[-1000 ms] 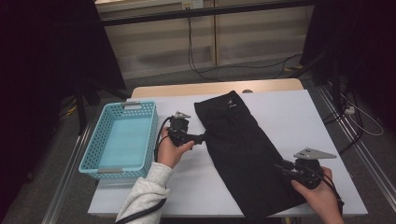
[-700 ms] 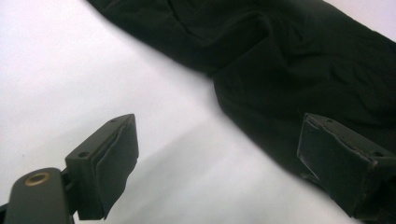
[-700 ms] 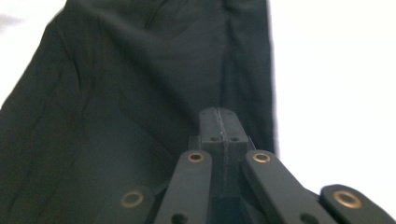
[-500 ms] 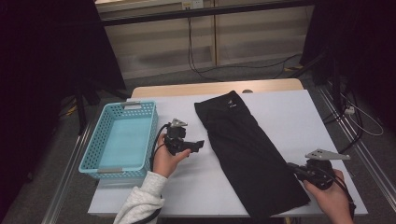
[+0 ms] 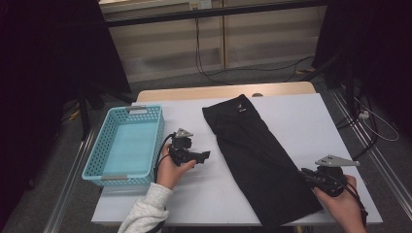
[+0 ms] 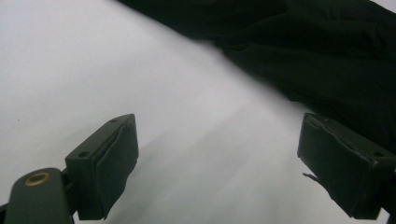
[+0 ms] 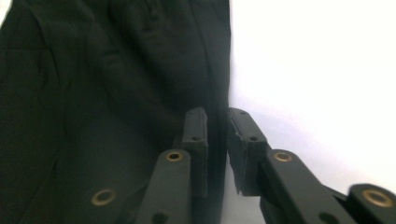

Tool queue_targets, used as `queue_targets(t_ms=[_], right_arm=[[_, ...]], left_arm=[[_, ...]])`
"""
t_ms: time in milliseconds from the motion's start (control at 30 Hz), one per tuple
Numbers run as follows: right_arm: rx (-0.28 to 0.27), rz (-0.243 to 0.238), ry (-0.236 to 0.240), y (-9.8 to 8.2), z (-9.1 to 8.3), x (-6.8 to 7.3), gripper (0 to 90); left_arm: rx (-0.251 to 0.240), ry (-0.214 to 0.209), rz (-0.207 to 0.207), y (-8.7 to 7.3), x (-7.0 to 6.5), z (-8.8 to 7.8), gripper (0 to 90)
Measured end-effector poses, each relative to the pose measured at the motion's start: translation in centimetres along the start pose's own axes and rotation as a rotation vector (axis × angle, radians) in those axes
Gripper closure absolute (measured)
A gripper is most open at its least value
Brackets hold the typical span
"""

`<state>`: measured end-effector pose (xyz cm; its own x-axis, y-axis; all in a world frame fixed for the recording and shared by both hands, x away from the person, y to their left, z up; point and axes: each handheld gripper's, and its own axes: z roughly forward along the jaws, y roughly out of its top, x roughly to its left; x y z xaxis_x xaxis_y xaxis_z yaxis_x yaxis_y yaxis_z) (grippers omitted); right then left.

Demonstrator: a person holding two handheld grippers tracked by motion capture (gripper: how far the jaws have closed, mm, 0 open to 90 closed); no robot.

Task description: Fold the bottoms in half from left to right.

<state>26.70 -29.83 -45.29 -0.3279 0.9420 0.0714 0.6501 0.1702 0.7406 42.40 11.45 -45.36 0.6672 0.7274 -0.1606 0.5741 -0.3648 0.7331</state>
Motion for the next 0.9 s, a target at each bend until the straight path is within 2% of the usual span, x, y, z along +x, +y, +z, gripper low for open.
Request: queue_targets(t_ms=[33, 167, 333, 533, 600, 733, 900], right_arm=[[-0.003, -0.003, 0.003, 0.2, 0.0, 0.1, 71.9], [-0.014, -0.015, 0.012, 1.1, 0.4, 0.4, 58.2], [-0.025, -0.04, 0.037, 2.8, 1.5, 0.7, 46.4], [-0.056, -0.063, 0.066, 5.7, 3.6, 1.5, 33.8], [-0.055, -0.066, 0.081, 6.7, 4.5, 1.6, 33.5], [-0.041, -0.074, 0.054, 8.2, 6.5, 1.8, 33.4], [-0.04, -0.069, 0.063, 9.9, 8.7, 2.0, 43.6]], left_arm=[[0.0, -0.015, -0.002, 0.0, 0.1, 0.0, 12.2], [0.001, -0.028, -0.003, 0.0, 0.1, -0.2, 12.0], [0.007, -0.037, -0.002, -0.3, 0.1, -0.3, 11.5], [0.009, -0.042, 0.003, -0.4, 0.3, -0.5, 10.9], [0.01, -0.048, 0.006, -0.4, 0.3, -0.5, 10.6], [0.015, -0.048, 0.005, -0.5, 0.4, -0.4, 10.5], [0.023, -0.043, 0.009, -0.8, 0.3, -0.4, 10.5]])
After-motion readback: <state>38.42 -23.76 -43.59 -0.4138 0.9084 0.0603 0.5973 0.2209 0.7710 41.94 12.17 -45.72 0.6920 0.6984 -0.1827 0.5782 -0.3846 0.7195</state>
